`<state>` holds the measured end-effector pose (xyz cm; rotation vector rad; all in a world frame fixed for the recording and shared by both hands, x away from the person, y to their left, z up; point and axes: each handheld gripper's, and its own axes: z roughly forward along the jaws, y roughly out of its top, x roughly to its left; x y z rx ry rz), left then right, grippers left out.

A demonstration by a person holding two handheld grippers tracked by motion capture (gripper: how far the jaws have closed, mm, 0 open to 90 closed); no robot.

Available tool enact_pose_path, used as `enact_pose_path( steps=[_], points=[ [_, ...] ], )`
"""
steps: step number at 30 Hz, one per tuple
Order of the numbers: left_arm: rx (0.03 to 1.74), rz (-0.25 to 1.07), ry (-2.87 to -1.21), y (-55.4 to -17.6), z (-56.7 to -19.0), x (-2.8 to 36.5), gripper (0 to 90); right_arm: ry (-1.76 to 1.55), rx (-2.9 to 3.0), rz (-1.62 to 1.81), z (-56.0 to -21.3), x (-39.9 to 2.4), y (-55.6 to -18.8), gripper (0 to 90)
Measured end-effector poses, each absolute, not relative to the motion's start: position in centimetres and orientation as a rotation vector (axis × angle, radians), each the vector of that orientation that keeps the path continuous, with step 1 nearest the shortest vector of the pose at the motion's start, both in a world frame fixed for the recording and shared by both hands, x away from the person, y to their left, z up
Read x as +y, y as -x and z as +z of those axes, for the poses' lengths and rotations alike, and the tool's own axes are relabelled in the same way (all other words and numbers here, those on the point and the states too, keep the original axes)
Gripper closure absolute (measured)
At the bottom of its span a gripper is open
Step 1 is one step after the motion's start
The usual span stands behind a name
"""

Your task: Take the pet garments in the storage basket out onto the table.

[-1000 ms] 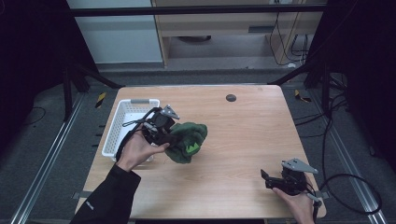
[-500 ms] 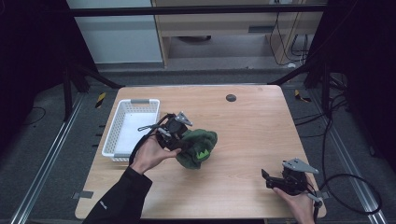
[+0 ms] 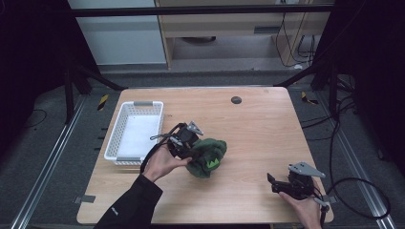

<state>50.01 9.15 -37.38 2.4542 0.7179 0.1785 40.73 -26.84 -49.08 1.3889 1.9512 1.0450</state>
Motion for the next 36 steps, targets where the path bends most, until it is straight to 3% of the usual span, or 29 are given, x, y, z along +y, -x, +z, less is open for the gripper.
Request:
enact_pose_path(
  steps=[11, 25, 36],
  points=[
    [0.707, 0.142, -2.481, -50.1, -39.3, 8.1, 71.9, -1.386, 1.953, 1.044, -49.1, -26.9, -40.7, 8.8],
    [0.689, 0.142, -2.508, -49.8, -40.7, 7.6, 59.8, -1.388, 1.958, 1.047, -49.1, -26.8, -40.7, 8.7],
    [0.676, 0.151, -2.478, -49.5, -41.1, 7.5, 41.3, -1.387, 1.959, 1.050, -49.1, -26.8, -40.7, 8.6]
  ],
)
